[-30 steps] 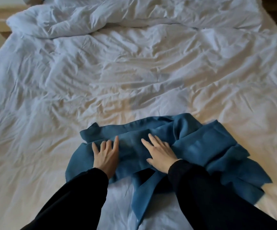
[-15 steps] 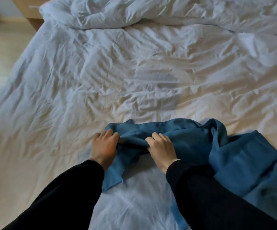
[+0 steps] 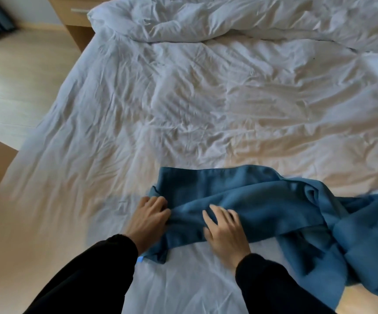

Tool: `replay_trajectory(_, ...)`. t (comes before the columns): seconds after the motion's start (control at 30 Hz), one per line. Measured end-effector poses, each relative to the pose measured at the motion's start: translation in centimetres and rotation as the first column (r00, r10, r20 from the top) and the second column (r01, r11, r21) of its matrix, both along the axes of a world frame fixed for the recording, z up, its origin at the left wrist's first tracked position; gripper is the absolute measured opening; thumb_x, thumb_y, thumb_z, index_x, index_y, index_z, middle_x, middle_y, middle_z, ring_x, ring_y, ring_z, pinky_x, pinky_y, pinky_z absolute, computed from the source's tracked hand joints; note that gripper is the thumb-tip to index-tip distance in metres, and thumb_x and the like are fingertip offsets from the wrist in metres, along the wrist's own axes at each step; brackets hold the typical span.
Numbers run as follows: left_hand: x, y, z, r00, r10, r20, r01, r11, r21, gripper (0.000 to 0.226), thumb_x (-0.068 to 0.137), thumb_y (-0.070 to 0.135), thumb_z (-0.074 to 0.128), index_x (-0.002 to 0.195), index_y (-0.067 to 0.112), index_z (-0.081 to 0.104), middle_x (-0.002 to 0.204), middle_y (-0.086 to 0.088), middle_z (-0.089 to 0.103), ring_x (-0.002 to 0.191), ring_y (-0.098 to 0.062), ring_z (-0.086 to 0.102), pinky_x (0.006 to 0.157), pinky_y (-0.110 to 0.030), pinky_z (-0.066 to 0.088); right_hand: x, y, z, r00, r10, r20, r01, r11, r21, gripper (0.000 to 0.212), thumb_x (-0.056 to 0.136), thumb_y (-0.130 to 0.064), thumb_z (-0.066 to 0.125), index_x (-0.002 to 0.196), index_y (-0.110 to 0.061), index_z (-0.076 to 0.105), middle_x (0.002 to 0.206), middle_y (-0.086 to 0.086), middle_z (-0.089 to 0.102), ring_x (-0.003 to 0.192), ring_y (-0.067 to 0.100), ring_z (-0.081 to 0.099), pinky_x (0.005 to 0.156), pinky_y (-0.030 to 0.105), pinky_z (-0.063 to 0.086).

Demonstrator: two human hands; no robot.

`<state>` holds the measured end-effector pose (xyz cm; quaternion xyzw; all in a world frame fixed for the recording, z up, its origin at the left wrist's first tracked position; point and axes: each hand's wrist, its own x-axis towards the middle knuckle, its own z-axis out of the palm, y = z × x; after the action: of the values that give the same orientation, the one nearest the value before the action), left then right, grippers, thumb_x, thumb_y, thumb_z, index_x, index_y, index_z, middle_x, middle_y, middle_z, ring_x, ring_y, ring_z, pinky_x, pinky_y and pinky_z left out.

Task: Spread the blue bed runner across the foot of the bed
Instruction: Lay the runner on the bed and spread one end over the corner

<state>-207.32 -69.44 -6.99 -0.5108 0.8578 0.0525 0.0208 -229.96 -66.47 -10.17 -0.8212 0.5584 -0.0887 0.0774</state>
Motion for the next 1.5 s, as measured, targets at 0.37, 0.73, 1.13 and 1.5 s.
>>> replay_trajectory(0.37, -1.2, 2.4, 1.5, 0.962, 0.067, 0.264, -0.069, 0.998, 0.002, 0.059, 0.047, 0.042, 0.082, 0.092, 0.011, 0.060, 0.060, -0.004, 0.058, 0.058, -0.027, 0.053, 0.057, -0.036, 0.039, -1.9, 2.9, 0.5, 0.994, -0.108, 0.024, 0.109, 0.990, -0.084, 0.026, 0.084, -0.028, 0.043, 0.068, -0.015, 0.058, 0.062, 0.001, 0.053, 0.055, 0.023, 0.054, 0.050, 0.034, 0.043)
replay_trajectory(0.73, -2.8, 12.6, 3.9, 0.870, 0.193, 0.454, -0.296, 0.941, 0.167, 0.051, 0.065, 0.055, 0.067, 0.101, 0.019, 0.059, 0.096, -0.011, 0.062, 0.077, -0.030, 0.063, 0.063, -0.032, 0.045, -2.4, 12.6, 2.2, 0.999, 0.018, 0.034, -0.030, 0.917, 0.399, 0.022, 0.093, -0.033, 0.030, 0.084, -0.018, 0.043, 0.085, 0.008, 0.067, 0.077, 0.032, 0.062, 0.064, 0.037, 0.039)
replay_trajectory(1.13, -0.8, 14.7, 1.2, 0.968, 0.229, 0.107, -0.252, 0.903, 0.348, 0.079, 0.072, 0.075, 0.005, 0.095, 0.026, 0.062, 0.103, 0.000, 0.053, 0.106, -0.021, 0.046, 0.092, -0.039, 0.028, 0.4, 10.4, 2.4, 0.999, 0.010, -0.041, -0.004, 0.989, 0.146, 0.041, 0.087, -0.036, 0.032, 0.100, -0.017, 0.066, 0.098, 0.004, 0.065, 0.096, 0.023, 0.060, 0.092, 0.042, 0.044)
replay_trajectory(1.5, 3.2, 10.2, -0.3, 0.658, 0.744, 0.119, -0.750, 0.632, 0.194, 0.076, 0.079, 0.046, 0.057, 0.140, 0.021, 0.022, 0.144, -0.016, 0.019, 0.131, -0.038, 0.020, 0.101, -0.048, 0.026, 5.4, 3.8, 3.0, 0.997, 0.056, -0.060, -0.032, 0.940, 0.340, 0.027, 0.096, -0.032, 0.039, 0.109, -0.017, 0.057, 0.106, 0.009, 0.058, 0.100, 0.032, 0.057, 0.077, 0.037, 0.043)
